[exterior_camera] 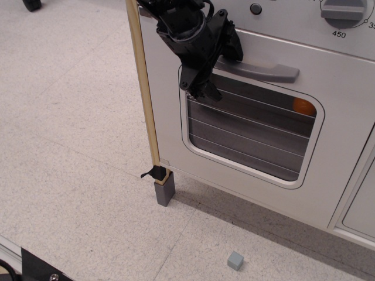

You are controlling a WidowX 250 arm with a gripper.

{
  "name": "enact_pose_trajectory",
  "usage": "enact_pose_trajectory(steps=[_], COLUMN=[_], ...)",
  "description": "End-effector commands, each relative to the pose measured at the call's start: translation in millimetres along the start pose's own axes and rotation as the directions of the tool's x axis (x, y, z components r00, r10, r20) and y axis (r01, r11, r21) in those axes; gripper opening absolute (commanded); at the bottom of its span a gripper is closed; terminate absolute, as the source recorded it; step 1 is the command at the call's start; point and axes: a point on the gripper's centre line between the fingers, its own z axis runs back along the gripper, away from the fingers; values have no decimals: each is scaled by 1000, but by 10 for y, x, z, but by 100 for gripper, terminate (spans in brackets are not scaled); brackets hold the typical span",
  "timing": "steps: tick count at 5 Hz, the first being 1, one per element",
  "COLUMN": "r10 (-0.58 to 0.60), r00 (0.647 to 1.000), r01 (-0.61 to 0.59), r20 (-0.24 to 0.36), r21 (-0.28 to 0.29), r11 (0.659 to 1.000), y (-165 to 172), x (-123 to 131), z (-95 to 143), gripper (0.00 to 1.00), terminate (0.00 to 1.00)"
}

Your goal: Open oven

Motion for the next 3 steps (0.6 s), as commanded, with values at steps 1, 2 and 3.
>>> enact_pose_trajectory(steps=[1, 2, 3], r10=[-43, -86, -127], r00=[999, 996, 991], r01=[43, 86, 127], r20=[4, 21, 30], r21=[7, 3, 5], r11=[999, 996, 992], y=[153, 281, 411], x=[178, 235, 312], z=[219, 301, 350], gripper=[100, 100, 100], terminate=[0, 0, 0])
